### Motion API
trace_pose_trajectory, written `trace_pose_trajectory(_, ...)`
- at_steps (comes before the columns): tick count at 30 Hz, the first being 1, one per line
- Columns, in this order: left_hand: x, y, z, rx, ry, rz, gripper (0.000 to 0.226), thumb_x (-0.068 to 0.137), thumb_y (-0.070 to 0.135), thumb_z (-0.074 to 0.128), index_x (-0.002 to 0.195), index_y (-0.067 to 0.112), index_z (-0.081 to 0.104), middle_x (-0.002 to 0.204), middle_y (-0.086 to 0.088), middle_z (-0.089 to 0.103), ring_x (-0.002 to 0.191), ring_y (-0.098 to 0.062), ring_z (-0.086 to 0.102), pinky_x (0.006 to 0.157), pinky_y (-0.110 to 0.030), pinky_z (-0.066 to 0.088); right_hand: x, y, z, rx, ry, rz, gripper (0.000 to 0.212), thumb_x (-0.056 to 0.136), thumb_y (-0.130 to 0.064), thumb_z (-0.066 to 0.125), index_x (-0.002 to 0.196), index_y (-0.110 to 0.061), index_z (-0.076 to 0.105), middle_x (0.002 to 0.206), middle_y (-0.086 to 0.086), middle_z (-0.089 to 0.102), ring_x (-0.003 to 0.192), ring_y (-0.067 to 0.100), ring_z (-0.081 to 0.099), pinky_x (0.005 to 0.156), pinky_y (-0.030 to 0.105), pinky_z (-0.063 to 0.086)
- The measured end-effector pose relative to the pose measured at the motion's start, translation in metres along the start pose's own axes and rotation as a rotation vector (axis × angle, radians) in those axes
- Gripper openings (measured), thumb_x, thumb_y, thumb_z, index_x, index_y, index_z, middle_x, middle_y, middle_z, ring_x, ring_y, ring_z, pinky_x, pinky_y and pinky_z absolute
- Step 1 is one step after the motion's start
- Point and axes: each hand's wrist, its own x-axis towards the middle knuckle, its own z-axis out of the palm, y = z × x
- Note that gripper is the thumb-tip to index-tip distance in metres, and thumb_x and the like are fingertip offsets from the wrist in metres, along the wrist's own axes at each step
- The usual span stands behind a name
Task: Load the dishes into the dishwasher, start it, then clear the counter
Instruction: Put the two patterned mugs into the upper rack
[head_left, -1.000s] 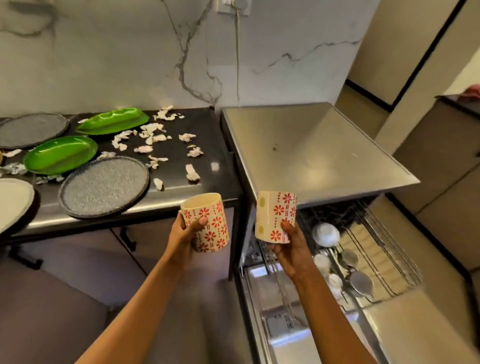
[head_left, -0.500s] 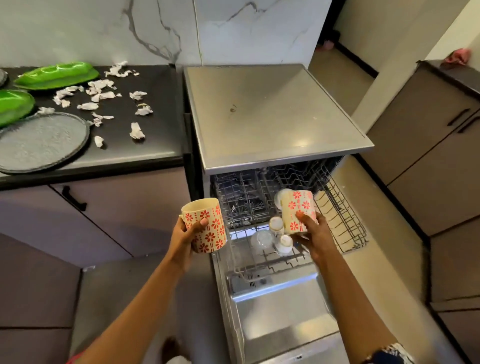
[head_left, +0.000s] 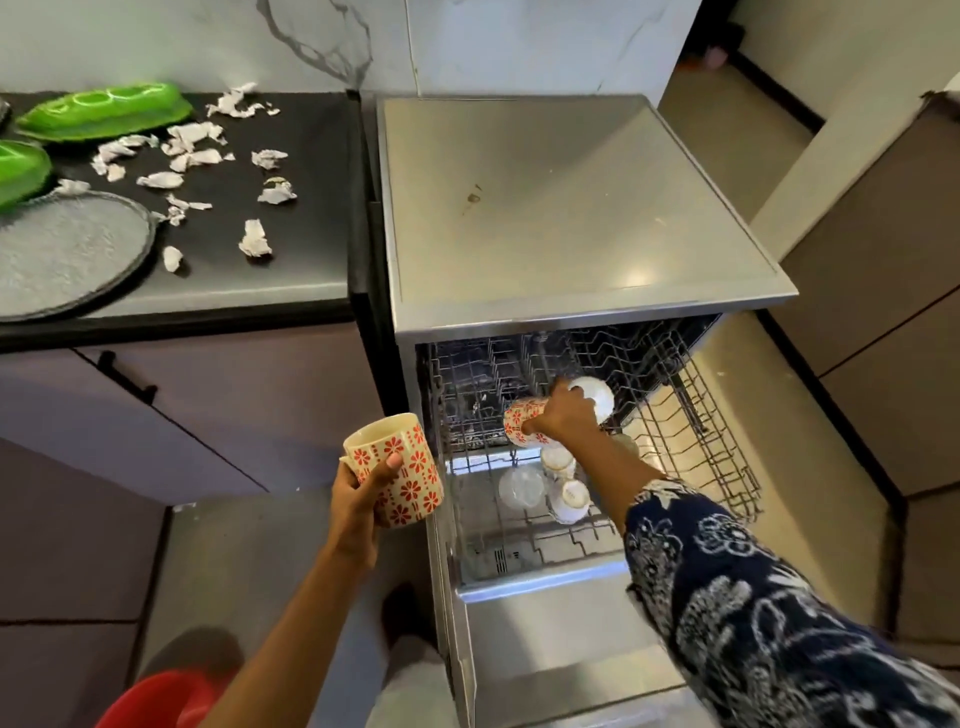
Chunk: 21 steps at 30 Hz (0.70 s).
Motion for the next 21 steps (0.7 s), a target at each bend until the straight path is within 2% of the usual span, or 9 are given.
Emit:
trace_pose_trajectory(7, 0.048, 0.012, -0.001, 0.054, -0.016, -0.046, 0.079, 0.043, 0.046, 0.081, 0.114, 0.025, 0.055, 0.110, -0.007, 0.067, 0.105, -0.031, 0.063, 0.084, -0.051, 0.053, 0.039, -0.017, 0.022, -0.105, -0.085, -0.004, 0.110, 0.069, -0.042, 0.078, 0.148, -0.015, 0.007, 0.150, 0.019, 0.023, 0.136, 0.039, 0.026, 0.105, 0.046, 0.035)
trace_pose_trajectory(10, 0.058, 0.017, -0.003, 0.090, -0.014, -0.068, 0.093, 0.032, 0.055, 0.087, 0.113, 0.025, 0.055, 0.109, -0.006, 0.068, 0.101, -0.028, 0.065, 0.081, -0.049, 0.055, 0.043, -0.022, 0.038, -0.141, -0.085, 0.025, 0.107, 0.070, -0.040, 0.078, 0.148, -0.019, 0.009, 0.152, 0.015, 0.018, 0.138, 0.038, 0.022, 0.107, 0.049, 0.035)
trace_pose_trajectory(13, 0.064, 0.021, -0.002, 0.103, -0.031, -0.079, 0.104, 0.022, 0.063, 0.087, 0.113, 0.027, 0.053, 0.108, -0.005, 0.068, 0.097, -0.024, 0.066, 0.077, -0.046, 0.055, 0.050, -0.025, 0.048, -0.156, -0.069, 0.013, 0.105, 0.070, -0.041, 0.078, 0.147, -0.017, 0.011, 0.150, 0.015, 0.021, 0.137, 0.038, 0.023, 0.106, 0.046, 0.037)
trace_pose_trajectory(16, 0.069, 0.023, -0.001, 0.105, -0.023, -0.086, 0.110, 0.022, 0.062, 0.087, 0.119, 0.023, 0.051, 0.112, -0.008, 0.066, 0.101, -0.028, 0.064, 0.082, -0.050, 0.054, 0.055, -0.030, 0.052, -0.187, -0.065, -0.025, 0.100, 0.071, -0.040, 0.077, 0.146, -0.018, 0.015, 0.149, 0.016, 0.022, 0.136, 0.037, 0.021, 0.102, 0.046, 0.038)
trace_pose_trajectory(21, 0.076, 0.029, -0.001, 0.142, -0.010, -0.067, 0.109, 0.025, 0.062, 0.087, 0.120, 0.022, 0.052, 0.112, -0.008, 0.067, 0.102, -0.029, 0.064, 0.085, -0.051, 0.053, 0.058, -0.031, 0.059, -0.179, -0.120, -0.056, 0.100, 0.074, -0.037, 0.075, 0.149, -0.023, 0.010, 0.156, 0.012, 0.007, 0.142, 0.040, 0.007, 0.106, 0.052, 0.034)
